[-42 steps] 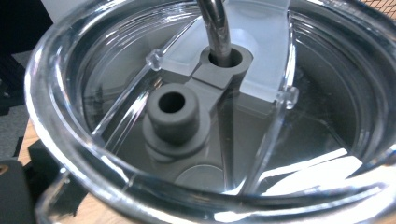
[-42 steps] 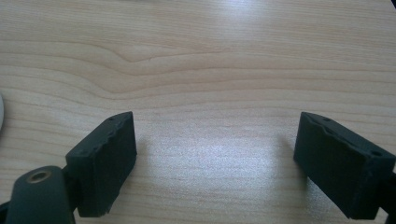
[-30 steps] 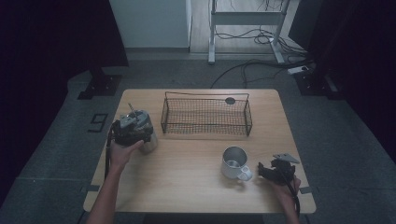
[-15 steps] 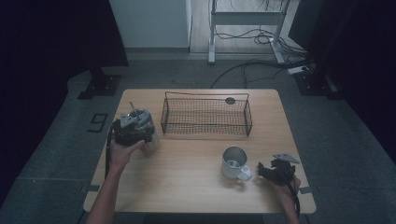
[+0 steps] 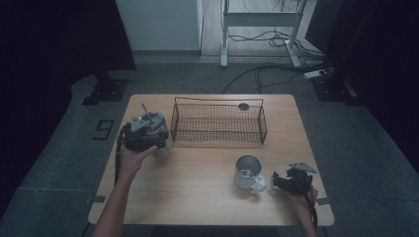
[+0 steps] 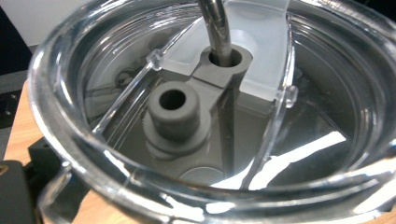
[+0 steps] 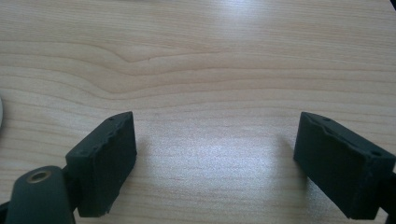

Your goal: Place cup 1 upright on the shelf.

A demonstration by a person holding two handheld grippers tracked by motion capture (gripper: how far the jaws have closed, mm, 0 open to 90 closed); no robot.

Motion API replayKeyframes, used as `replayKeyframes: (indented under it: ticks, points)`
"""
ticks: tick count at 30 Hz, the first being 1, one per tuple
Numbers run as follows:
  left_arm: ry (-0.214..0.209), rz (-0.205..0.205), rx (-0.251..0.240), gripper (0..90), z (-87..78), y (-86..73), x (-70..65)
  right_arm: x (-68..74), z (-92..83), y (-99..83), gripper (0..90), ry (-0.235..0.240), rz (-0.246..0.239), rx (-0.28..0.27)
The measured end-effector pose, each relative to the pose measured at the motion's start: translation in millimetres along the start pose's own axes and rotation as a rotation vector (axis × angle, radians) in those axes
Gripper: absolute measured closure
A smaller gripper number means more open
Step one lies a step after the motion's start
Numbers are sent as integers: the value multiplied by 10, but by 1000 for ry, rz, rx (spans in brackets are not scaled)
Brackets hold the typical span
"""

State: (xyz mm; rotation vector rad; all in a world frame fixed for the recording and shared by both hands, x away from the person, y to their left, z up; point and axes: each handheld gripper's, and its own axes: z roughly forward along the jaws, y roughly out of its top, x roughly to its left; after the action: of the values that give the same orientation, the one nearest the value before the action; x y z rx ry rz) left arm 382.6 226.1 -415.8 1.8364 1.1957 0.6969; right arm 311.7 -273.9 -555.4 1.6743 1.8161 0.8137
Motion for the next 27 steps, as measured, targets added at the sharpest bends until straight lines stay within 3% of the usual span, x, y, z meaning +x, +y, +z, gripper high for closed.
replayKeyframes:
  ticks: [27]
  points:
    - [-39, 27, -25, 38, -39, 314, -227, 0, 0, 1, 129, -1, 1, 1]
